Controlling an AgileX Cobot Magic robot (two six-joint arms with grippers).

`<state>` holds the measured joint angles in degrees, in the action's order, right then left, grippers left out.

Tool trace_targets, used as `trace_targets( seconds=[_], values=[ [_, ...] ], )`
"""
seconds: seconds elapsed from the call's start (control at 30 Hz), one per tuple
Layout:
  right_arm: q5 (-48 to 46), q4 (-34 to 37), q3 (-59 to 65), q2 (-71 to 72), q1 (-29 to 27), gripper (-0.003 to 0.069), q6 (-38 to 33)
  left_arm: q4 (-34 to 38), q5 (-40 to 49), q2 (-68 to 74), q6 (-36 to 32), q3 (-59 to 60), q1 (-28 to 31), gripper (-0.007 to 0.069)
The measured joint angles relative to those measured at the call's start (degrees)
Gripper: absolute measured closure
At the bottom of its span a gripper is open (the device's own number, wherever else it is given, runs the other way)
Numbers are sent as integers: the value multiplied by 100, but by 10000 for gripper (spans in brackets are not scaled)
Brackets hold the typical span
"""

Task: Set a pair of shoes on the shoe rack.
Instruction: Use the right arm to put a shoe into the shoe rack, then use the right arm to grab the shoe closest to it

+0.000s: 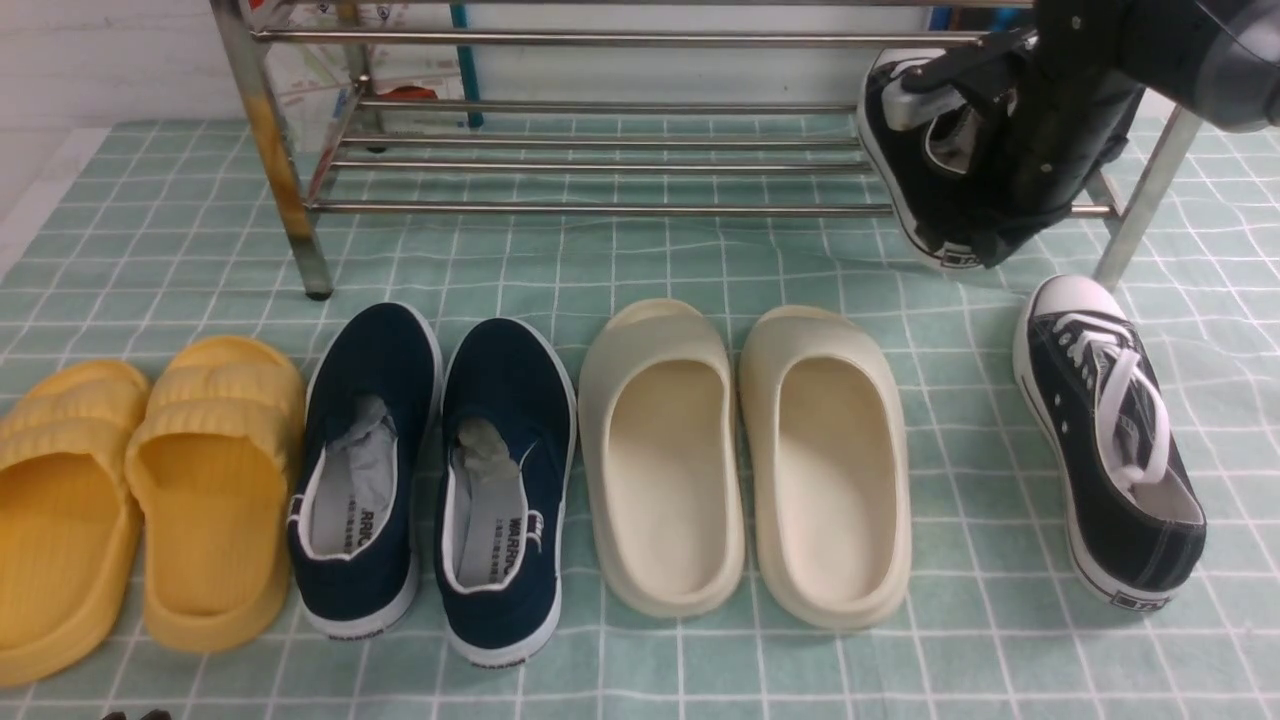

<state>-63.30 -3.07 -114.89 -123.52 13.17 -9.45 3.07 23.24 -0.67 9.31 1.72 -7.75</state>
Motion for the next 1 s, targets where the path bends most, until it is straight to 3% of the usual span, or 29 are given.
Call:
trace_targets(
  seconds=[0.2, 0.4, 0.67, 0.87, 1.0],
  values=[
    [-393, 710, 12, 429, 0, 648, -47, 0, 0, 0, 0, 0, 0, 435],
    [-701, 878, 234, 718, 0, 647, -135, 6, 0, 0, 0, 0, 0, 433],
    [-684, 606, 2429, 2836, 0, 647, -81, 6, 0, 0, 0, 0, 0, 424],
    [320, 532, 4329, 5155, 0, 647, 106, 11, 0, 0, 0, 0, 0, 419],
    [1886, 856, 6254, 7105, 0, 647, 127, 11, 0, 0, 0, 0, 0, 415]
  ],
)
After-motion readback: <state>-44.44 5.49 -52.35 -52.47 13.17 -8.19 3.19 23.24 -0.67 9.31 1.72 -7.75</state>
